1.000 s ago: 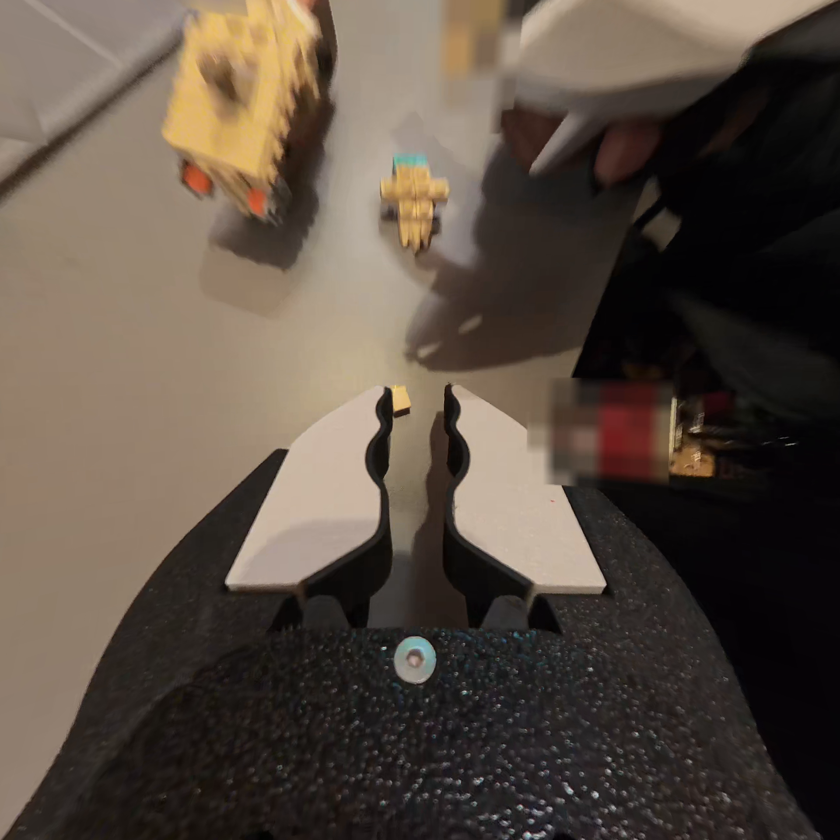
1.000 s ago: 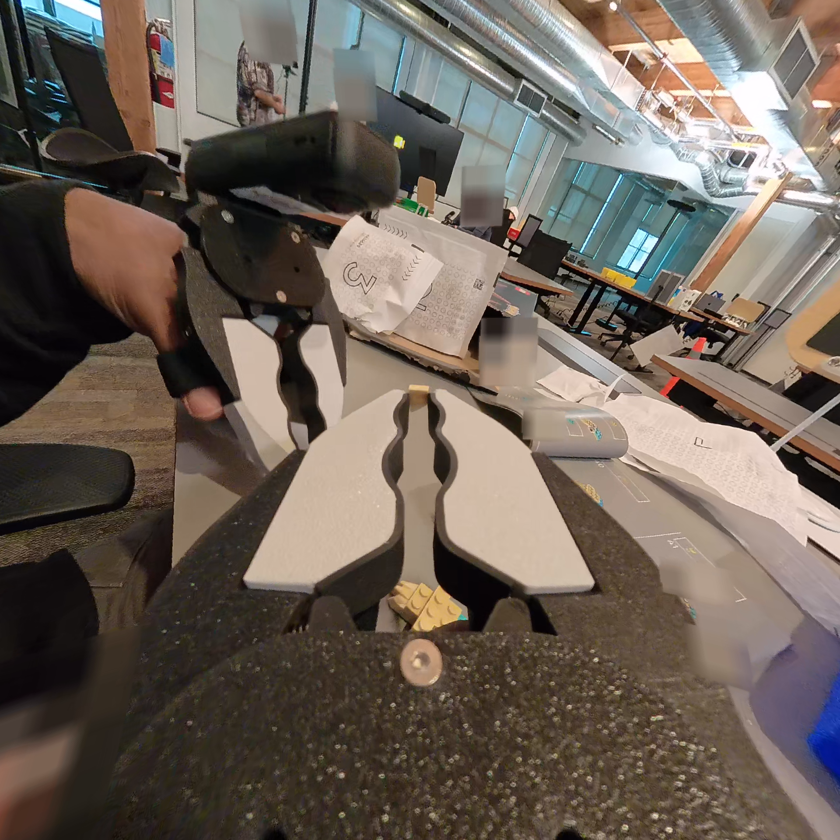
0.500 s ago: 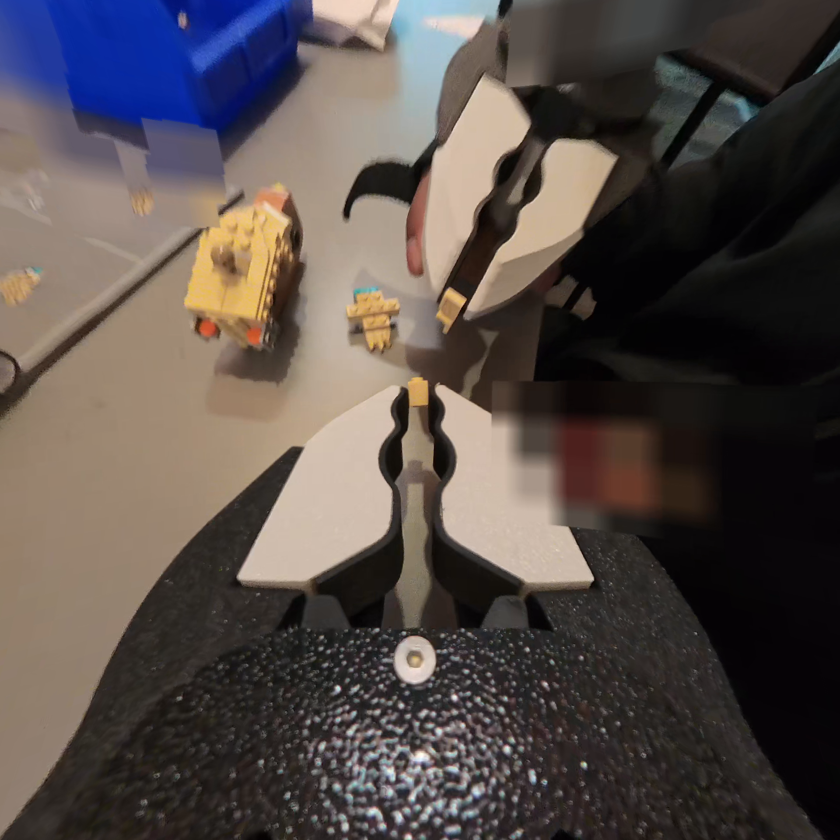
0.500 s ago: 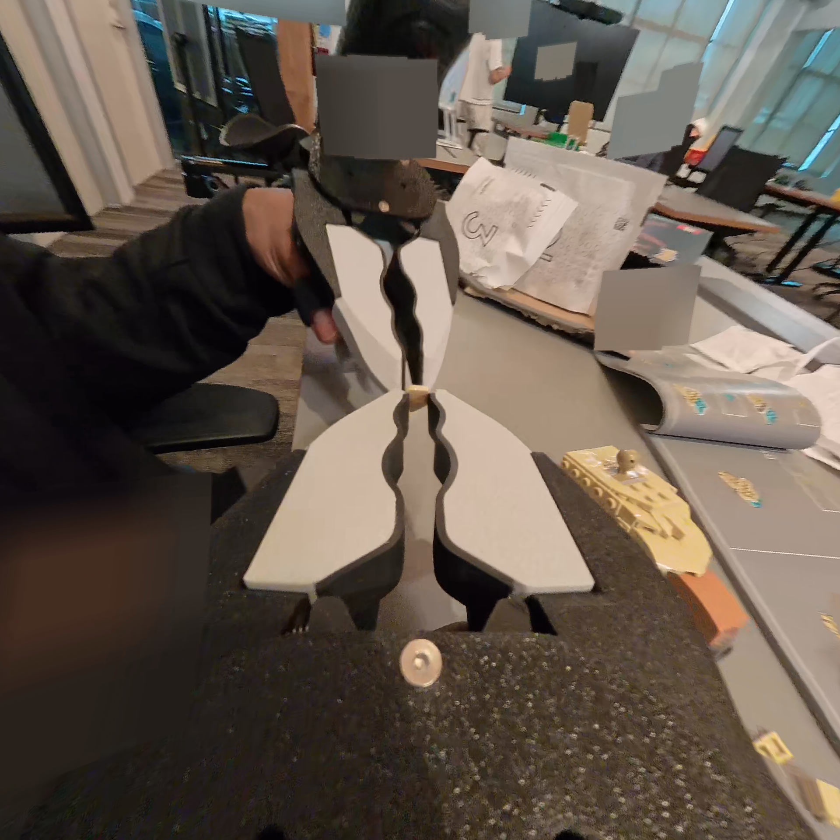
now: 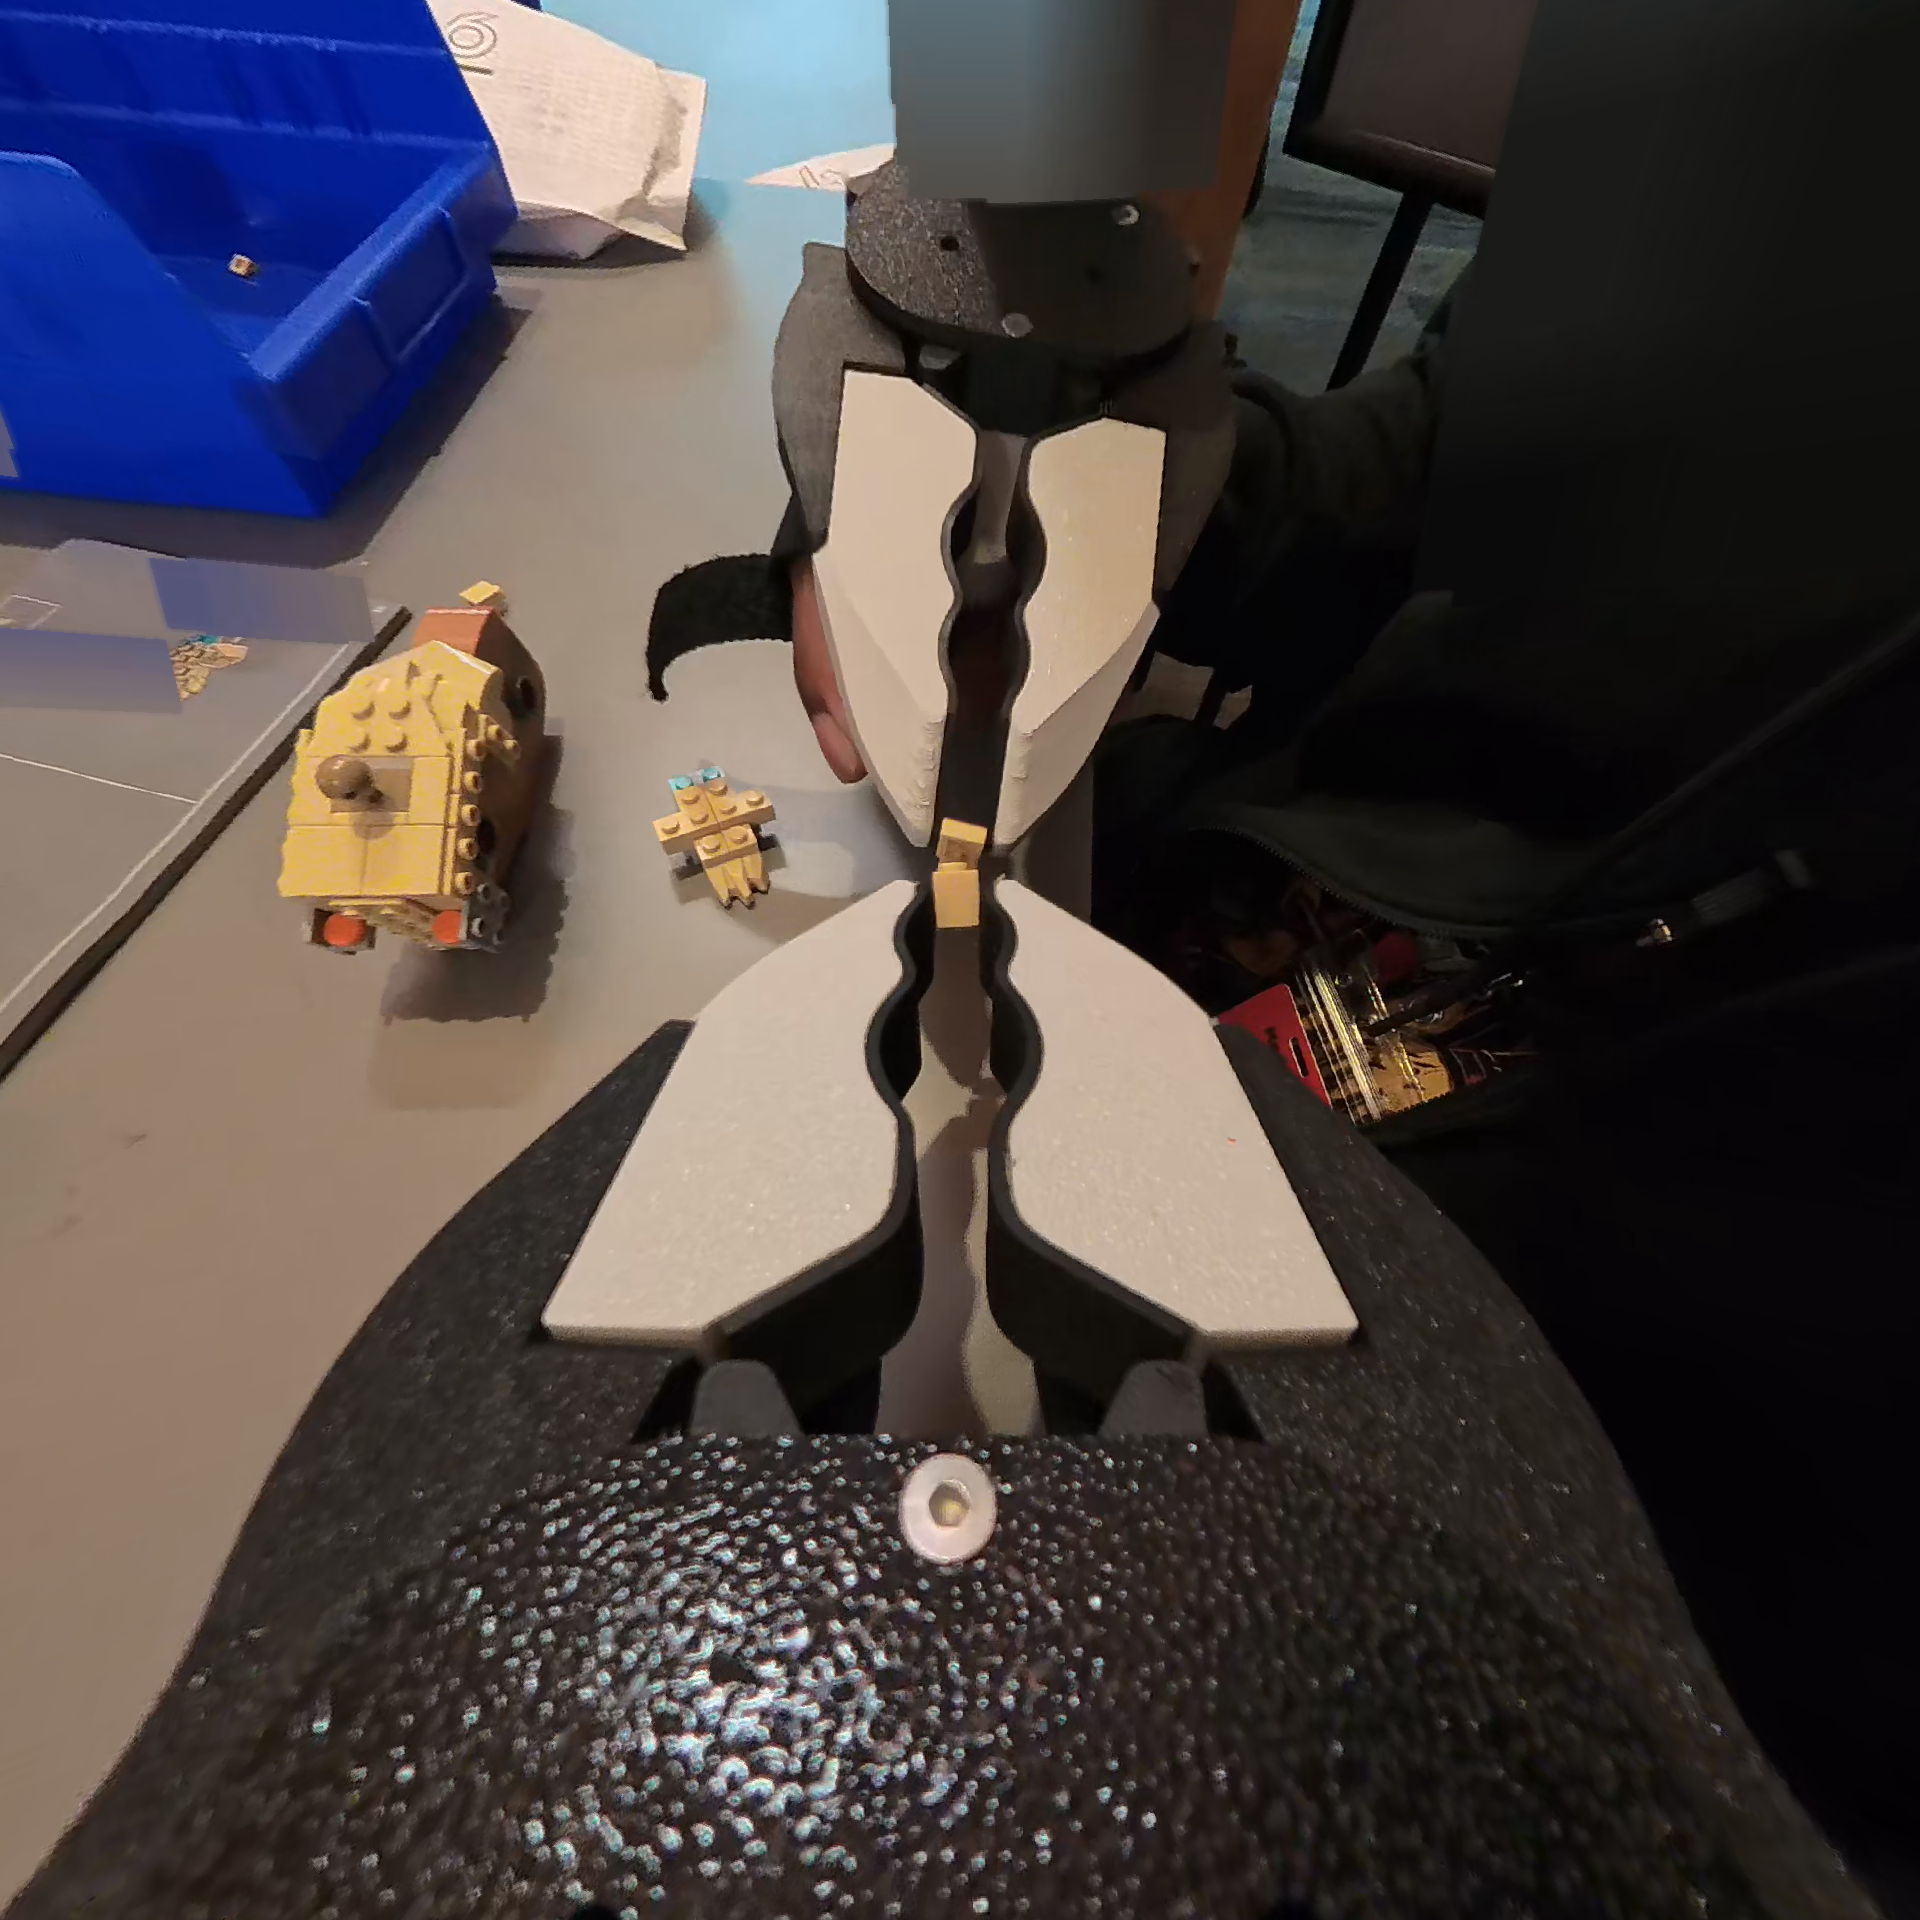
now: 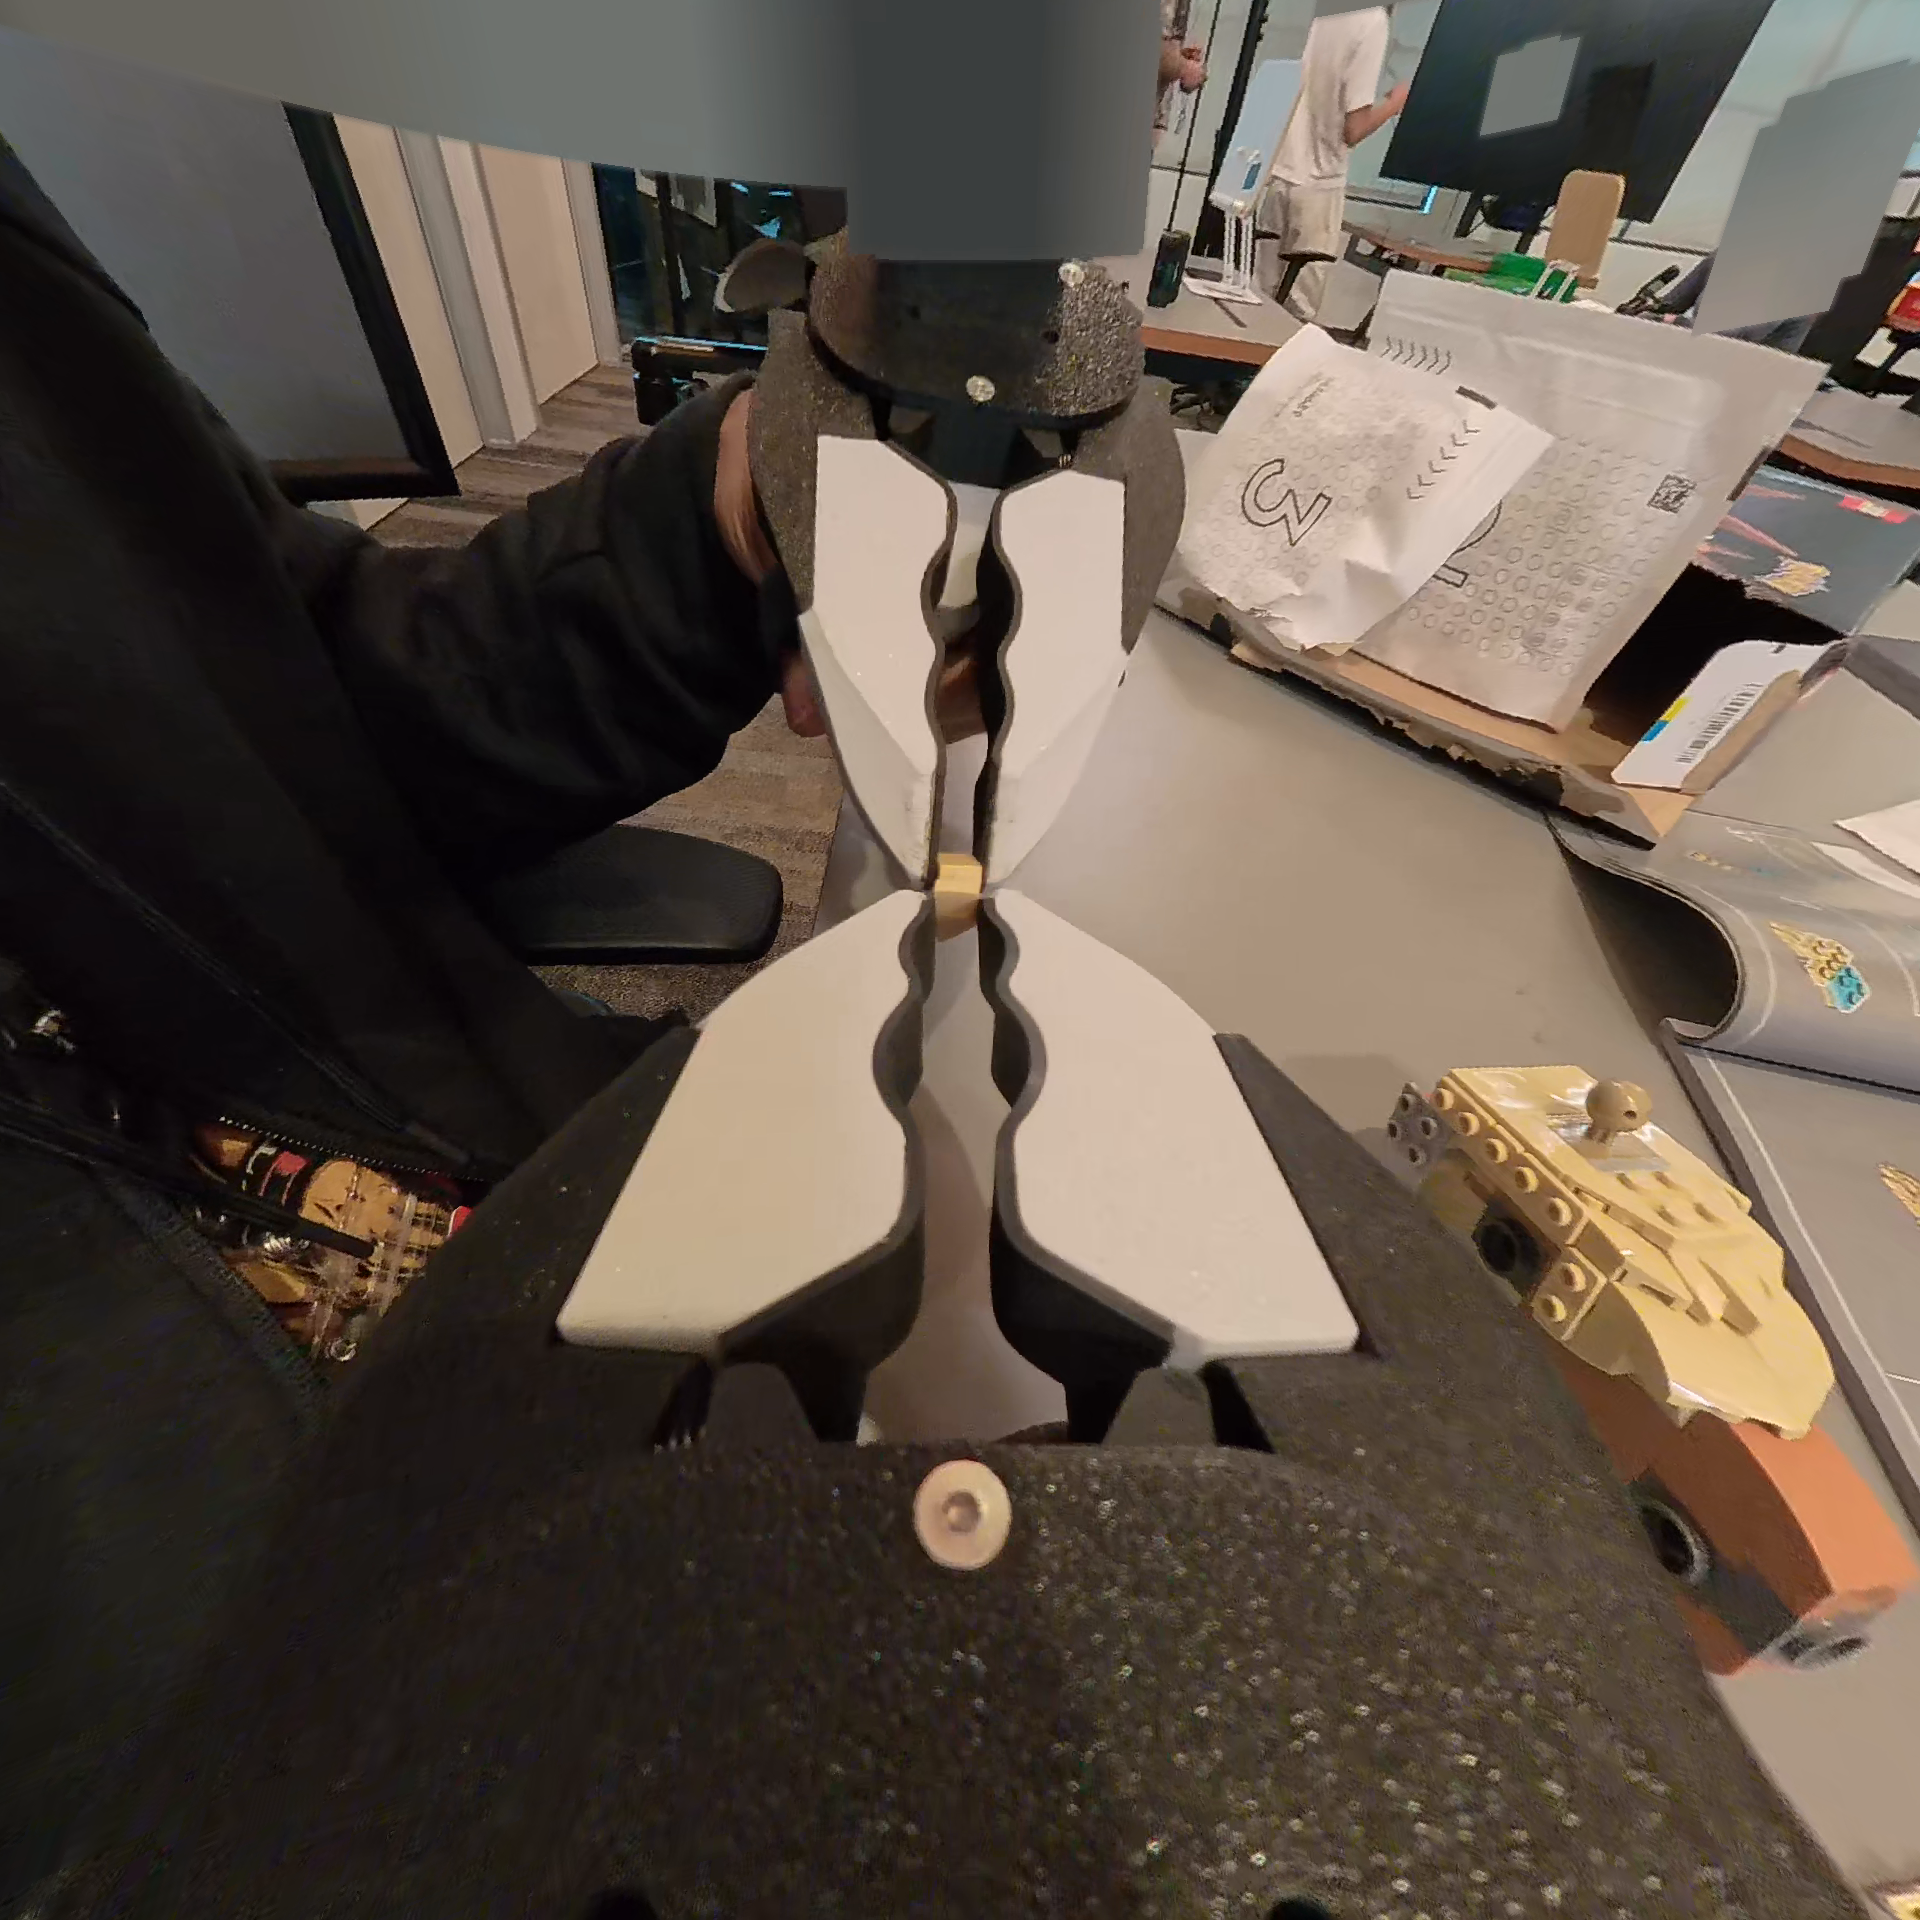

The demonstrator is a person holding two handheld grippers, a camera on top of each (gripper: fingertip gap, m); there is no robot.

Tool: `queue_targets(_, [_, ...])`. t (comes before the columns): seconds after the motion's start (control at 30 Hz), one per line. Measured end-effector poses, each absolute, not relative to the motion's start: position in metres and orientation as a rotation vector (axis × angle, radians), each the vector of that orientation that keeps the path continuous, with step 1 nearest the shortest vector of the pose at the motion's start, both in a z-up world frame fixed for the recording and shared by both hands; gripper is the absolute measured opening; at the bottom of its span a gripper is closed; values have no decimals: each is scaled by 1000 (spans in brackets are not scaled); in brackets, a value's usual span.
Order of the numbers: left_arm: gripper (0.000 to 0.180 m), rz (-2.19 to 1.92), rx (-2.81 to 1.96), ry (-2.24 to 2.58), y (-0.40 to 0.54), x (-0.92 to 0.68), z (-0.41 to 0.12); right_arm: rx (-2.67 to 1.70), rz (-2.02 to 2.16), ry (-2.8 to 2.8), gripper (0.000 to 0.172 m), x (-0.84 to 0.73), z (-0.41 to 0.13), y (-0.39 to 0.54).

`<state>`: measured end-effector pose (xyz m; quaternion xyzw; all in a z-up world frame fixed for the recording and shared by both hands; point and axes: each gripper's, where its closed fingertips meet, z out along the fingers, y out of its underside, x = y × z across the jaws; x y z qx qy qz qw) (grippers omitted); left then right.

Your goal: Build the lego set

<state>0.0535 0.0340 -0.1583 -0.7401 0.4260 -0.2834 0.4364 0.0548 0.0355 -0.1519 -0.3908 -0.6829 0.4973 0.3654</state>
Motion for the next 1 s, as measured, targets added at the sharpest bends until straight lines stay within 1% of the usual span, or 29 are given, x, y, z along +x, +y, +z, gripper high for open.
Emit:
queue_targets(0.6, [8,-627,-1919,1236,20,60,-180,-997,1216,-1972,7,58,-175,21])
queue_targets(1.0, [7,-690,-1852,1220,24,64,-175,-1034,1312,-1970,7,61,-171,24])
